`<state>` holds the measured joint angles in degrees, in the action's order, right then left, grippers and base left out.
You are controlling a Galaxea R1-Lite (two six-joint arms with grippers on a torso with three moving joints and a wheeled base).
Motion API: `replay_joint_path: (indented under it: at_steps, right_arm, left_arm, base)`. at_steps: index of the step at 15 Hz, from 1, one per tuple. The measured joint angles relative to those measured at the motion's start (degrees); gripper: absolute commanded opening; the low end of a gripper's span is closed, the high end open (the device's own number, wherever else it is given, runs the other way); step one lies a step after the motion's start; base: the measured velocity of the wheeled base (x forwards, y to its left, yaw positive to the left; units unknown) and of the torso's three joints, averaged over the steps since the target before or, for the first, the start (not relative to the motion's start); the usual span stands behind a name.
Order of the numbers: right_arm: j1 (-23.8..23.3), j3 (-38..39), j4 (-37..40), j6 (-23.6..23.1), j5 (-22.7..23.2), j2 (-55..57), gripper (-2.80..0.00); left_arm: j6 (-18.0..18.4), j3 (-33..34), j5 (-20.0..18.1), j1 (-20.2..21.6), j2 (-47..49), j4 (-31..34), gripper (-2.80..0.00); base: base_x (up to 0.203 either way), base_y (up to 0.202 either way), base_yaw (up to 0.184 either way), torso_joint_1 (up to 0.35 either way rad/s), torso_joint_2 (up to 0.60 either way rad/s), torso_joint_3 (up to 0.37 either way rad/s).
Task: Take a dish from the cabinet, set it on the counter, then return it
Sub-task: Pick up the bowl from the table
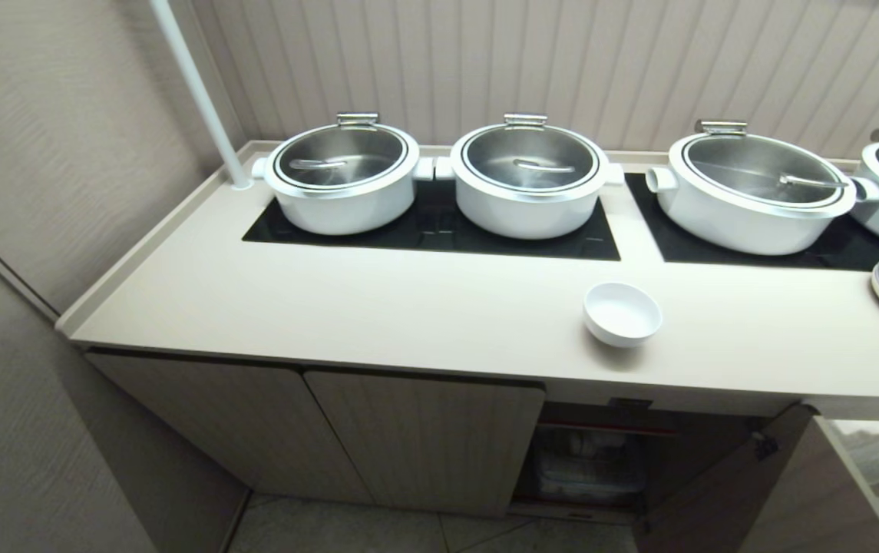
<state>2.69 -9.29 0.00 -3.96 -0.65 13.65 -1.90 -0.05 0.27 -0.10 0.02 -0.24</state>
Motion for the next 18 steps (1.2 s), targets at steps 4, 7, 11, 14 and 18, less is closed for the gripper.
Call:
replay_joint_path:
  at_steps: [4, 7, 11, 14, 18]
  right_arm:
    - [2.05, -12.1, 0.6, 0.16, -5.15, 17.5, -2.8]
    - [2.56, -25.34, 0.88, 0.3, -6.52, 34.38, -2.8]
    - [2.68, -38.79, 0.82, 0.38, -6.12, 51.91, -2.8]
    - [2.86, -44.42, 1.09, 0.44, -5.87, 59.86, -2.8]
    - [3.11, -49.82, 1.07, 0.5, -5.73, 68.77, -2.8]
  left_arm:
    - [0.0, 0.0, -0.02, 0.0, 0.0, 0.0, -2.8]
    - [0.01, 0.0, -0.03, 0.0, 0.0, 0.0, -2.8]
    - [0.0, -0.02, 0.02, 0.0, 0.0, 0.0, -2.8]
    - [0.0, 0.0, 0.0, 0.0, 0.0, 0.0, -2.8]
    - [-0.01, -0.01, 0.0, 0.02, 0.0, 0.0, -2.8]
  base:
    - [0.0, 0.0, 0.0, 0.0, 0.0, 0.0]
    - [0.0, 0.0, 0.0, 0.0, 0.0, 0.0]
    - [0.0, 0.0, 0.0, 0.0, 0.0, 0.0]
    - [0.0, 0.0, 0.0, 0.0, 0.0, 0.0]
    - [0.0, 0.0, 0.0, 0.0, 0.0, 0.0]
